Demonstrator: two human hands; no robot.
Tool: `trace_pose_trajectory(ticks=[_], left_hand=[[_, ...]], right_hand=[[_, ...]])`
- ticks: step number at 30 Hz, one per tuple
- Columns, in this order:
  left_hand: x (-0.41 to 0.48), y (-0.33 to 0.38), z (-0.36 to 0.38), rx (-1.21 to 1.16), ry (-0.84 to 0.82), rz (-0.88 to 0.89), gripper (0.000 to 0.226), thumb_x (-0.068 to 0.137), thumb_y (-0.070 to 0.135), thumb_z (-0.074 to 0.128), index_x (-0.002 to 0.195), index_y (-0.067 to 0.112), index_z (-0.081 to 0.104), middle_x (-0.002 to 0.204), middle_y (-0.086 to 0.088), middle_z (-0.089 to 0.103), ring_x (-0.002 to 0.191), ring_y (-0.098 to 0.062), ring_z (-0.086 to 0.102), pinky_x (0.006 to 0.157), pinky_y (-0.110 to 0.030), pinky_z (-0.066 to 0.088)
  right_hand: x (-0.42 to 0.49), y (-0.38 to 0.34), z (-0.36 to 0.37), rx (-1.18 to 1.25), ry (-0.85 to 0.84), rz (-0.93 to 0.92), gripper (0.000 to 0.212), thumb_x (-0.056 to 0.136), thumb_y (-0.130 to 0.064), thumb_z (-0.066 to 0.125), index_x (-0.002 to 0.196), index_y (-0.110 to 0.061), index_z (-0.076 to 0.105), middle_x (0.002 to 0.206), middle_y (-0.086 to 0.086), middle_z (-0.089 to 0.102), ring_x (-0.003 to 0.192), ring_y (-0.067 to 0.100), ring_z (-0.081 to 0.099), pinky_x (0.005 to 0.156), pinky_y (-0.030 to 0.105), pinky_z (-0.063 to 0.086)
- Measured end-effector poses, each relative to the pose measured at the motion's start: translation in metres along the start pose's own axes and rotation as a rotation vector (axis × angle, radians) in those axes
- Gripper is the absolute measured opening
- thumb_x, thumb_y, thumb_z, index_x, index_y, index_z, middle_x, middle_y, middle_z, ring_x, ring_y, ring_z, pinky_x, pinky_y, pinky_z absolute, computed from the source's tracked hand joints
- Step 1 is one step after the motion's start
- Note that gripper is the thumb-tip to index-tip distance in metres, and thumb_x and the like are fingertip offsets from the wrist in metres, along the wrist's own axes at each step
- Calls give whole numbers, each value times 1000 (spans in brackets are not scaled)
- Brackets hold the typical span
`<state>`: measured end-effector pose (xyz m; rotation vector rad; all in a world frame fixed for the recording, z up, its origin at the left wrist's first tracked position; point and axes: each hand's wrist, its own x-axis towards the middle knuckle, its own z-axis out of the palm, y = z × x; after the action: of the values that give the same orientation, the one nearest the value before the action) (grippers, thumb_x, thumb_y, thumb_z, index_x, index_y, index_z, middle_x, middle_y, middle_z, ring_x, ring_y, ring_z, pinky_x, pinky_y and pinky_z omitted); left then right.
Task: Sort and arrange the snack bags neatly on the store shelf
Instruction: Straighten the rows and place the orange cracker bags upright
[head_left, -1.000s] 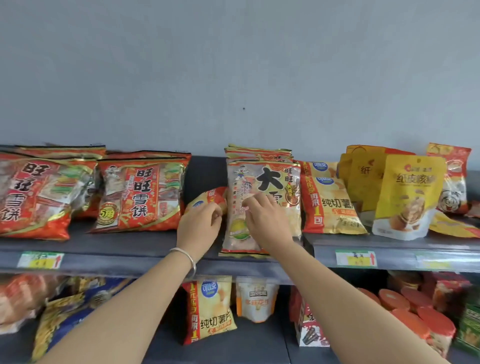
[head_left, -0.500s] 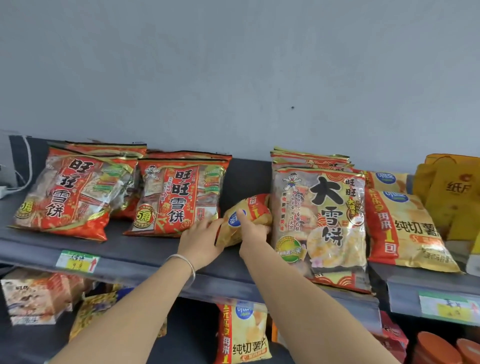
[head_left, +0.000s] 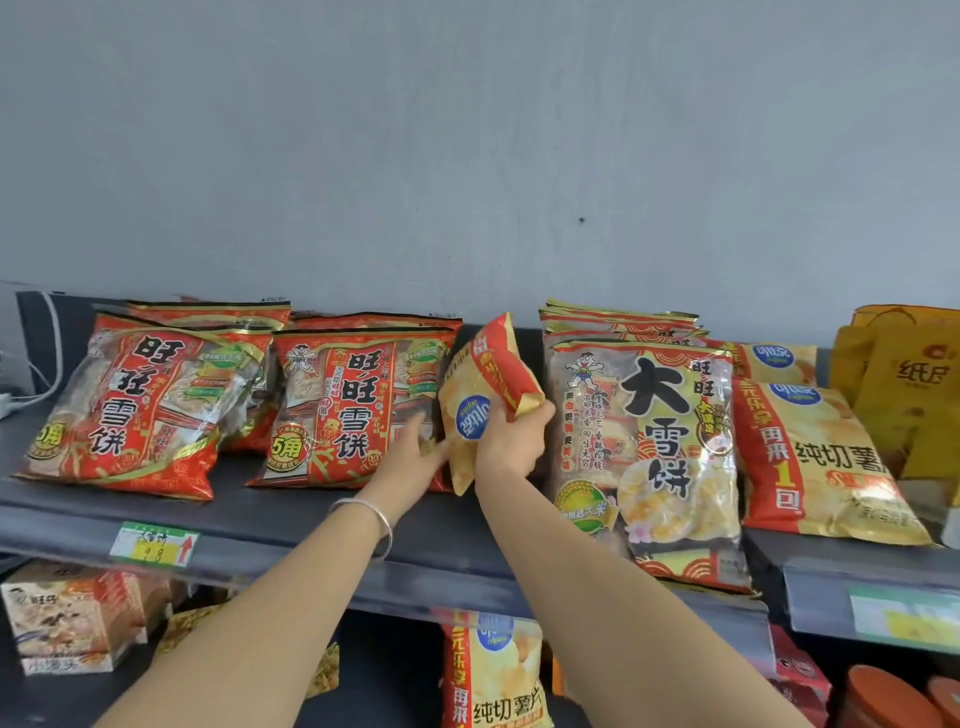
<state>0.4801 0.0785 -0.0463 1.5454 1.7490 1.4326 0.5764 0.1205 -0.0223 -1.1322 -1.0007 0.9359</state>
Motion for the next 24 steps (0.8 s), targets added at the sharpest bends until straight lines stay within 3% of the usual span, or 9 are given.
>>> trace_pose_trajectory(ticks=[3,7,11,13,15,18,20,21,24], left_hand=[[-2,23,0,-177,36,-47,67,94,37,50,149,15,18,152,-5,29,138,-25,30,113,-43,27],[-18,48,10,-421,2,-122,61,93,43,50,144,21,25,141,-5,45,120,-29,51,103,-47,40],[-41,65,26,-836,-122,-198,59,87,45,59,138,33,32,126,-4,58,104,-29,62,90,-51,50],[-49,73,37,-1005,-117,-210,66,83,42,65,139,35,31,123,-6,60,102,-31,64,83,-53,53],[-57,84,52,-1051,-77,-201,78,80,38,70,142,39,22,126,-5,58,104,-30,63,83,-55,52],[-68,104,78,-1038,-12,-145,89,80,28,72,143,44,13,128,0,55,106,-25,61,82,-52,53],[-74,118,97,-1007,-1,-99,91,80,24,72,144,43,10,128,3,53,105,-19,60,80,-46,54],[-77,125,106,-982,0,-71,92,80,24,72,144,42,9,129,4,53,106,-17,60,79,-44,55],[-86,142,138,-883,7,27,91,79,22,73,145,38,12,124,6,56,102,-11,64,69,-35,57]], right_hand=[[-7,-16,-19,71,16,-29,39,94,-32,56,125,-14,39,117,12,61,107,34,61,93,48,48],[-16,-31,-51,161,43,-52,46,96,-36,52,134,-16,36,110,1,57,101,23,60,92,43,50],[-27,-34,-87,208,27,-72,50,97,-42,48,138,-17,35,115,0,59,93,14,62,77,29,53],[-30,-34,-107,194,27,-83,55,96,-46,48,143,-22,30,109,-9,55,88,7,59,68,19,46],[-29,-36,-129,179,12,-93,64,95,-47,48,149,-26,21,111,-11,46,88,4,55,68,16,42],[-28,-42,-163,227,32,-122,65,94,-39,54,148,-30,19,121,-7,50,93,2,59,69,16,48],[-24,-47,-188,207,112,-161,72,92,-31,59,150,-29,16,140,0,45,117,15,55,91,31,51],[-20,-49,-202,126,161,-192,76,90,-28,61,151,-28,15,146,3,38,126,19,48,100,36,46],[-5,-52,-250,-246,249,-269,69,90,-39,55,150,-31,21,150,4,29,130,23,40,99,40,42]])
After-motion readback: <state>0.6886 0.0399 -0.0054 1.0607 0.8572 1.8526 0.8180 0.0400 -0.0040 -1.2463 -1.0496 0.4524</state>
